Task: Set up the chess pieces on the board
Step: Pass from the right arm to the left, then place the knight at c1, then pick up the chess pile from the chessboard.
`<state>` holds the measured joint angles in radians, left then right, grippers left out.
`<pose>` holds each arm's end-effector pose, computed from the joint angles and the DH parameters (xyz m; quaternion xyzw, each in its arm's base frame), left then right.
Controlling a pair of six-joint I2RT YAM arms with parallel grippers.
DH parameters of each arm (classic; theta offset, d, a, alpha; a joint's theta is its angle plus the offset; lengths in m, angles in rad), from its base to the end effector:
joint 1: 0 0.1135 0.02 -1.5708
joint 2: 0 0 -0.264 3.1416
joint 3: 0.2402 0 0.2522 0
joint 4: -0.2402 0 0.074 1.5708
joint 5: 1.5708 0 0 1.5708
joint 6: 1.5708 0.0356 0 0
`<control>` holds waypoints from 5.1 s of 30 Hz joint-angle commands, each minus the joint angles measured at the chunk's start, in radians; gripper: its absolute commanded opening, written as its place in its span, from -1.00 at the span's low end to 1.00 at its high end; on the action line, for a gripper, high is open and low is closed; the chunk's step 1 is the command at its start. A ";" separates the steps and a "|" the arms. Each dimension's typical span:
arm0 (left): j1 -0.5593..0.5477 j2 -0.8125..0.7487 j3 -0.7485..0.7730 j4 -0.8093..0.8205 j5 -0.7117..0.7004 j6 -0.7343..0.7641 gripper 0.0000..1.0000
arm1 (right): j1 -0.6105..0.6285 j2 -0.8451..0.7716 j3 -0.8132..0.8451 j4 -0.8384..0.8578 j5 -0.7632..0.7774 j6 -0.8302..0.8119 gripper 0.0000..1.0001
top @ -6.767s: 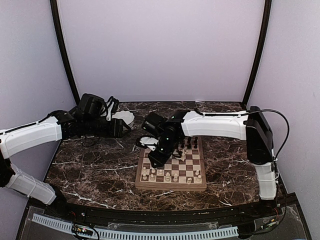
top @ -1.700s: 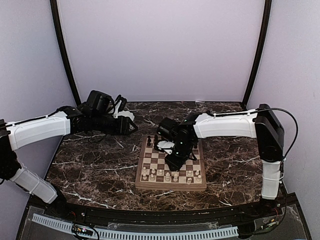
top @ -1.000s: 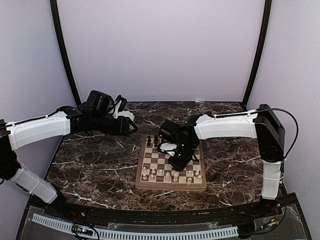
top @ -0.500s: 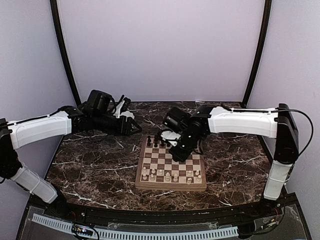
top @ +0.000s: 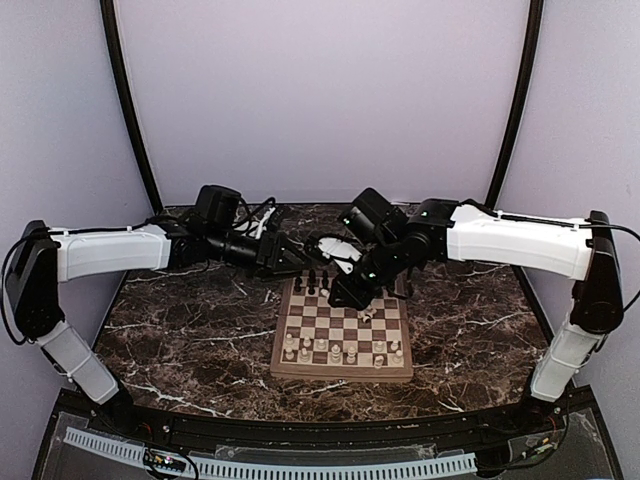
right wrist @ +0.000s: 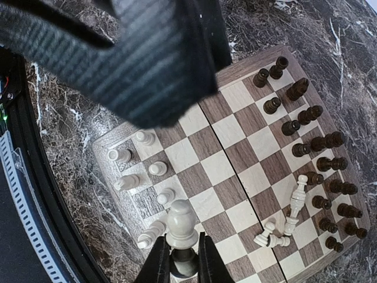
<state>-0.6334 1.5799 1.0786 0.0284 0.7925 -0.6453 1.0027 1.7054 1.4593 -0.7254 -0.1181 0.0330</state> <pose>0.2705 -0.2301 0.2673 0.1967 0.7882 -0.5514 0.1898 0.1952 0.3136 0.2833 -0.4599 0.8357 0.1949 0.2281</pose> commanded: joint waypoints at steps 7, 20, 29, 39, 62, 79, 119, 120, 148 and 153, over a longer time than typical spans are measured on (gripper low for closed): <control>-0.038 0.038 0.032 0.004 0.104 -0.031 0.01 | 0.029 -0.009 0.041 0.081 -0.020 -0.019 -0.81; -0.061 0.070 0.044 0.007 0.164 -0.037 -0.25 | 0.040 -0.025 0.029 0.095 0.013 -0.009 -0.81; -0.061 0.084 0.044 0.017 0.197 -0.051 -0.61 | 0.042 -0.024 0.026 0.099 0.039 -0.001 -0.81; -0.070 0.036 0.079 -0.132 0.031 0.077 -0.89 | 0.039 -0.173 -0.105 0.113 0.006 0.059 -0.30; -0.435 0.083 0.235 -0.609 -0.740 0.621 -0.93 | -0.072 -0.366 -0.412 0.170 0.114 0.339 -0.03; -0.476 0.148 0.217 -0.580 -0.755 0.478 -0.94 | -0.075 -0.382 -0.430 0.122 0.243 0.420 -0.03; -0.500 0.233 0.243 -0.579 -0.780 0.466 -0.76 | -0.075 -0.333 -0.423 0.124 0.222 0.406 -0.01; -0.500 0.235 0.245 -0.580 -0.780 0.467 -0.75 | -0.075 -0.332 -0.422 0.124 0.221 0.407 -0.01; -0.444 0.156 0.492 -0.747 -0.899 0.523 -0.35 | -0.165 -0.266 -0.404 0.125 0.172 0.278 -0.19; -0.349 0.095 0.441 -0.686 -0.872 0.460 -0.26 | -0.166 -0.136 -0.333 0.081 0.157 0.246 -0.31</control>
<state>-1.0550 1.7508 1.5475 -0.6460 -0.0765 -0.1440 0.8371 1.4860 1.0687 -0.6224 0.0708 0.3218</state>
